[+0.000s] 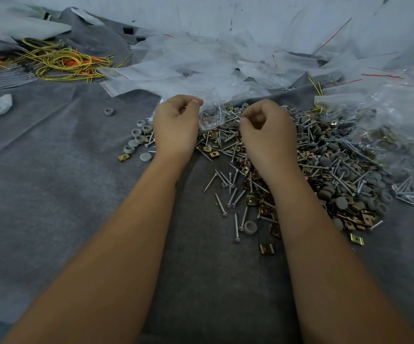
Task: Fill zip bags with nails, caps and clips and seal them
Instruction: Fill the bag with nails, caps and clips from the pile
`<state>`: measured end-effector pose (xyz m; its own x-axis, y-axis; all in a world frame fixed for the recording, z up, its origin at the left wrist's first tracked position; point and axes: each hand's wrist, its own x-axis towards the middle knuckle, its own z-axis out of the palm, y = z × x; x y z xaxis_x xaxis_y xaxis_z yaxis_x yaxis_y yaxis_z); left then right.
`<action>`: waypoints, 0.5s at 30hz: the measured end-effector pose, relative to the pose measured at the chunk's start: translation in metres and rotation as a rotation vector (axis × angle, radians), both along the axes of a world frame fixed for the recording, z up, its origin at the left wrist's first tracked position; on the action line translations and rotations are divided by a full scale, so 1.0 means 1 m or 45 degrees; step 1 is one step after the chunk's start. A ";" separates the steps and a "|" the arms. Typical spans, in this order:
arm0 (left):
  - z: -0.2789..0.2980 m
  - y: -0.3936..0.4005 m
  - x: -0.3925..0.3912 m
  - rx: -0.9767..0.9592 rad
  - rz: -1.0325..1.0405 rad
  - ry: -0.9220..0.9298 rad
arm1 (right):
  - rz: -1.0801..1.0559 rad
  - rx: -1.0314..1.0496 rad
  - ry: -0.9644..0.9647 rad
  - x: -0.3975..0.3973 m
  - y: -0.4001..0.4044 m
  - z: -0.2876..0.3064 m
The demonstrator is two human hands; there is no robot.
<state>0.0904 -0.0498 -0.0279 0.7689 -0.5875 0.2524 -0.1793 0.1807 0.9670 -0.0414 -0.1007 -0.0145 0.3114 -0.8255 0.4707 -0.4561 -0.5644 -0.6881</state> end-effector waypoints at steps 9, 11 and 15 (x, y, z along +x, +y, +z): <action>0.000 0.001 -0.001 0.039 0.003 -0.047 | 0.011 0.063 -0.142 -0.001 0.001 0.001; 0.000 0.001 -0.002 0.039 0.001 -0.048 | 0.064 0.044 -0.268 0.000 0.004 0.004; 0.001 0.002 -0.003 0.033 -0.008 -0.071 | 0.159 0.004 -0.361 0.002 0.007 0.006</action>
<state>0.0876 -0.0481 -0.0269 0.7505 -0.5989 0.2794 -0.2319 0.1573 0.9599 -0.0399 -0.0934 -0.0086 0.2669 -0.7907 0.5509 -0.1730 -0.6017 -0.7798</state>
